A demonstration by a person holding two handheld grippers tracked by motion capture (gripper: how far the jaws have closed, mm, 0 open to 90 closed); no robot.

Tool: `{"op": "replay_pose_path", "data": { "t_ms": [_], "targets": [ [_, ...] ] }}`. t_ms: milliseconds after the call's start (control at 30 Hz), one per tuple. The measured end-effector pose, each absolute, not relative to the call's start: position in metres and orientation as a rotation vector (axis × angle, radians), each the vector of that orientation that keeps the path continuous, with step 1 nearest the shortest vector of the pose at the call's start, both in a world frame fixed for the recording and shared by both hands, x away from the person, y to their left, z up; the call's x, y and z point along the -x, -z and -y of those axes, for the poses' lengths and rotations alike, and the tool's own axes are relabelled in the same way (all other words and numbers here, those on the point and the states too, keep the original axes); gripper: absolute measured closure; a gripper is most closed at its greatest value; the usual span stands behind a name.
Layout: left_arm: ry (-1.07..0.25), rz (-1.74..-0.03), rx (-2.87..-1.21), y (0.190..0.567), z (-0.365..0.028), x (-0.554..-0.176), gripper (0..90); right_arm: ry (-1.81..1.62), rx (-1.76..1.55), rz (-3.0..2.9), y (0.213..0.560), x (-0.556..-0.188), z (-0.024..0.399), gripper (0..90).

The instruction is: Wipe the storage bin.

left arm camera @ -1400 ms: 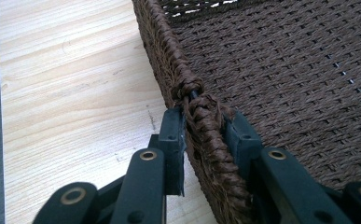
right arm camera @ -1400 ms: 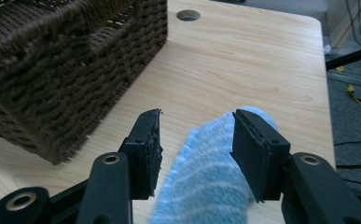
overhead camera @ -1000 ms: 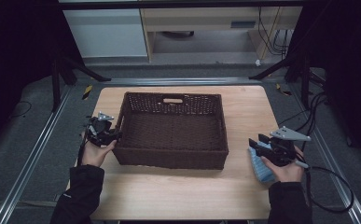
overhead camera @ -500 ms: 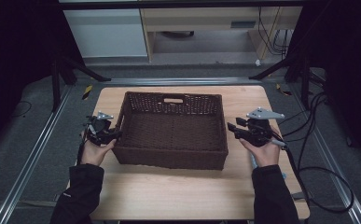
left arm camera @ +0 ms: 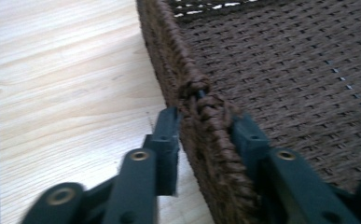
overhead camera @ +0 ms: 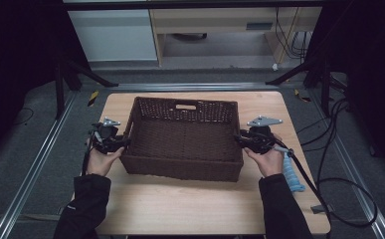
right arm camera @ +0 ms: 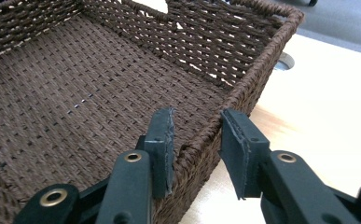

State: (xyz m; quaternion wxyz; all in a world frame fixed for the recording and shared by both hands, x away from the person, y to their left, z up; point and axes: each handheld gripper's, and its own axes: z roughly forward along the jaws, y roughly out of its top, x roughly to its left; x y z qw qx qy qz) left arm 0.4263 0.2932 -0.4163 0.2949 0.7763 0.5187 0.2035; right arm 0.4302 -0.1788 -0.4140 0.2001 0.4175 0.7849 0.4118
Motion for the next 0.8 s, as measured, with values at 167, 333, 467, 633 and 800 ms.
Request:
{"op": "replay_pose_path", "data": {
  "t_ms": [167, 333, 467, 633, 800],
  "targets": [
    [-0.564, -1.368, -2.054, 0.410, -0.294, -0.419, 53.1, -1.150, -1.175, -2.192, 0.415, -0.426, 0.180, 66.8],
    [-0.600, -1.342, -2.057, 0.402, -0.294, -0.405, 51.9, -1.121, -1.173, -2.208, 0.412, -0.417, 0.179, 65.9],
    [-0.567, -1.346, -2.042, 0.401, -0.299, -0.397, 55.9, -1.104, -1.170, -2.218, 0.410, -0.407, 0.179, 64.8],
    [-0.498, -1.339, -2.027, 0.405, -0.298, -0.401, 73.3, -1.111, -1.134, -2.225, 0.406, -0.403, 0.179, 63.4],
    [-0.522, -1.351, -2.023, 0.407, -0.299, -0.411, 78.3, -1.142, -1.149, -2.150, 0.404, -0.417, 0.180, 61.0]
  ]
}}
